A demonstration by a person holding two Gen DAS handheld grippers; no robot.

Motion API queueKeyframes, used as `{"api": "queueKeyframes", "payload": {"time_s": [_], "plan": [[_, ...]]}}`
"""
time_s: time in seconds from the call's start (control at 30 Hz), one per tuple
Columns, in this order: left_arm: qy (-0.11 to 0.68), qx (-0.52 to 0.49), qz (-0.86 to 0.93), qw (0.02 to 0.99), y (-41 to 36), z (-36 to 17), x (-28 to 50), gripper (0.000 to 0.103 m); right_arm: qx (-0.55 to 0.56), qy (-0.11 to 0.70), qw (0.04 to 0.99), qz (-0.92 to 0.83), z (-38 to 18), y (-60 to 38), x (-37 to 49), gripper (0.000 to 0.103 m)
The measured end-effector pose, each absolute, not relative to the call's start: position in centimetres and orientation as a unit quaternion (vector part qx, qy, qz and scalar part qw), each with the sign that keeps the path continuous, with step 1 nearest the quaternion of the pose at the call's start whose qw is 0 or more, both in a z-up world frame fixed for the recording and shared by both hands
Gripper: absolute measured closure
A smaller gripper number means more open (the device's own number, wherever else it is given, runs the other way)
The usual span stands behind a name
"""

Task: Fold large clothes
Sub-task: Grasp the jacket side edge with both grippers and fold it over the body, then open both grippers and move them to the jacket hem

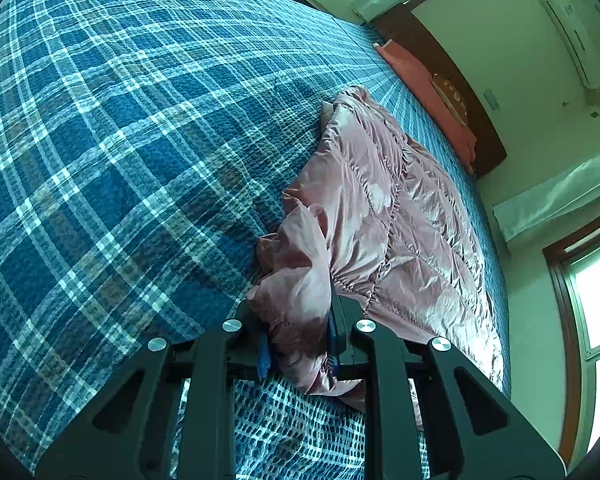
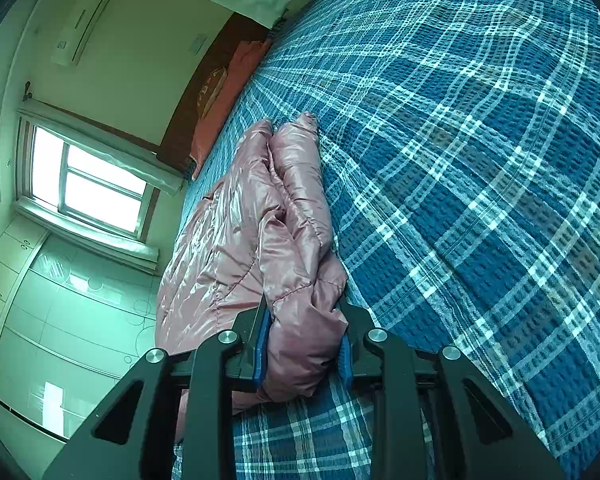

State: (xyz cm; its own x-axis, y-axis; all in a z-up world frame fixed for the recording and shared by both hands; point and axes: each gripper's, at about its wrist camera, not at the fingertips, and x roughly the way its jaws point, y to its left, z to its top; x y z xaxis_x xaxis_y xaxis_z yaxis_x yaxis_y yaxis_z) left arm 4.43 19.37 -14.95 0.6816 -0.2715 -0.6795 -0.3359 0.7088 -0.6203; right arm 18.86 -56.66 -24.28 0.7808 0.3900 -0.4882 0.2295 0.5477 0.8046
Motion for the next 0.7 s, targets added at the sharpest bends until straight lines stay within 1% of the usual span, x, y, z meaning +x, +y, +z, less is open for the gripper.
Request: {"api": "queueKeyframes", "payload": {"time_s": [0.13,0.2,0.27,0.37,0.43,0.5,0.63,0.7], "plan": [[0.402,-0.364,0.020,0.840,19.1,-14.7,4.7,0.083,0.477,0.329,0.813,0.053,-24.5,-56.8,18.6,0.076],[0.405,-0.351,0.023,0.844,18.8,-14.4,4.8,0.081,0.481,0.330,0.810,0.053,-24.4,-56.9,18.7,0.076],[0.408,-0.339,0.027,0.848,18.7,-14.2,4.8,0.075,0.485,0.327,0.809,0.054,-24.4,-57.1,18.5,0.074],[0.406,-0.325,0.034,0.853,18.7,-13.8,4.6,0.070,0.487,0.325,0.809,0.054,-24.3,-57.2,18.2,0.071],[0.407,-0.308,0.041,0.859,18.7,-13.4,4.5,0.065,0.488,0.323,0.809,0.053,-24.2,-57.5,17.9,0.071],[0.407,-0.297,0.046,0.862,18.9,-13.2,4.3,0.063,0.492,0.322,0.808,0.053,-24.3,-58.0,17.5,0.071],[0.407,-0.277,0.061,0.868,19.3,-12.6,4.0,0.056,0.492,0.318,0.809,0.045,-24.2,-58.9,16.9,0.070],[0.407,-0.266,0.065,0.871,19.4,-12.4,4.0,0.054,0.491,0.316,0.811,0.030,-24.1,-59.5,16.3,0.061]]}}
